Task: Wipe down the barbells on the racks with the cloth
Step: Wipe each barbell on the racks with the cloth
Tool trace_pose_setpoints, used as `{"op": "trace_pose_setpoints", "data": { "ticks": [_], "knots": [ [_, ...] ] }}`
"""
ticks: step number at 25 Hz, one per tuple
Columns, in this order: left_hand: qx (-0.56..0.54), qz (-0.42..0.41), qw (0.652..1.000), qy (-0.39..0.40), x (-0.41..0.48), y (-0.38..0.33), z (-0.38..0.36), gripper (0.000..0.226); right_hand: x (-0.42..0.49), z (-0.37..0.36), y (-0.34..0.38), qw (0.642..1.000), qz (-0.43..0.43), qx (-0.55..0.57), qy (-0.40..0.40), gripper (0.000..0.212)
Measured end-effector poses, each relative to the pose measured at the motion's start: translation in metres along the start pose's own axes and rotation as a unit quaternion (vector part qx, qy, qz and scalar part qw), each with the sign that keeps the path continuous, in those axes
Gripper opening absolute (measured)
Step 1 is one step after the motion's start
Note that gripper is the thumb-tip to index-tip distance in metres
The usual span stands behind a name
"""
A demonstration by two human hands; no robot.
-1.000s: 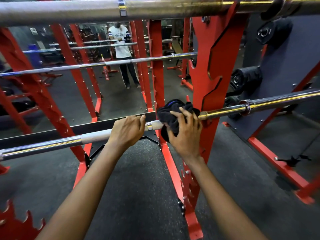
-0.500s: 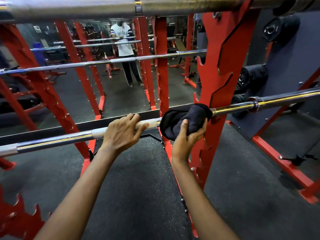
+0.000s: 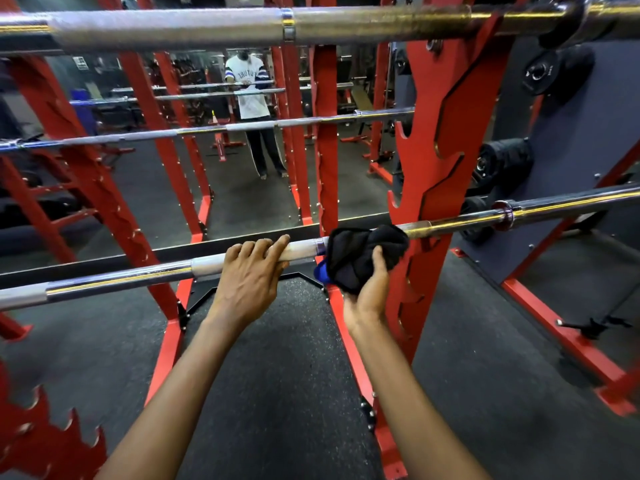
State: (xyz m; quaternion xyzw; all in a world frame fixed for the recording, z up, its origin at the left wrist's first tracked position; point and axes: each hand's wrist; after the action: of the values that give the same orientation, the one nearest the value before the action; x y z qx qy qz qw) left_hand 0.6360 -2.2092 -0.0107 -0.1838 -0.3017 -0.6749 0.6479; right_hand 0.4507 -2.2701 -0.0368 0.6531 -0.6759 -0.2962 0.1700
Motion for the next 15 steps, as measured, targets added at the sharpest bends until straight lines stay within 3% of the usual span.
{"op": "trace_pose_setpoints", "data": {
  "ticks": [3, 6, 8, 10, 12, 15],
  "knots": [
    [-0.014, -0.005, 1.000, -0.002, -0.006, 0.002, 0.002, 0.051, 0.002, -0.003, -0.015, 0.999, 0.028, -0.013, -0.013, 0.071],
    [-0.021, 0.014, 1.000, -0.003, -0.015, 0.009, 0.006, 0.051, 0.011, -0.001, -0.013, 0.999, -0.014, 0.020, 0.046, 0.073],
    [-0.017, 0.018, 1.000, -0.019, -0.022, 0.018, 0.008, 0.051, 0.000, 0.003, -0.011, 0.998, -0.022, -0.017, 0.063, 0.056],
    [-0.011, 0.017, 0.999, -0.025, -0.025, 0.020, 0.009, 0.051, -0.018, 0.000, -0.005, 0.990, 0.080, -0.116, 0.007, 0.037],
    [-0.004, 0.024, 0.999, -0.020, -0.028, 0.022, 0.010, 0.053, -0.032, -0.008, 0.006, 0.940, 0.253, -0.225, -0.044, 0.044],
    [0.010, 0.043, 0.999, -0.017, -0.034, 0.035, 0.012, 0.059, -0.018, -0.011, 0.014, 0.769, 0.440, -0.463, 0.016, 0.063]
  ]
}}
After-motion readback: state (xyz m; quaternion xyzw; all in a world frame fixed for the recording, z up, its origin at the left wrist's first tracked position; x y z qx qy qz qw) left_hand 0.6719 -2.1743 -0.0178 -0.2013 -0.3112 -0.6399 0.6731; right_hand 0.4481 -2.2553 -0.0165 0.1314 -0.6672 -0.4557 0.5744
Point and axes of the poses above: each hand's wrist, its own x-axis towards the middle knuckle, its own z-axis out of the back of the hand, y = z × x, and after that the axes turned 1 degree about z, right-handed
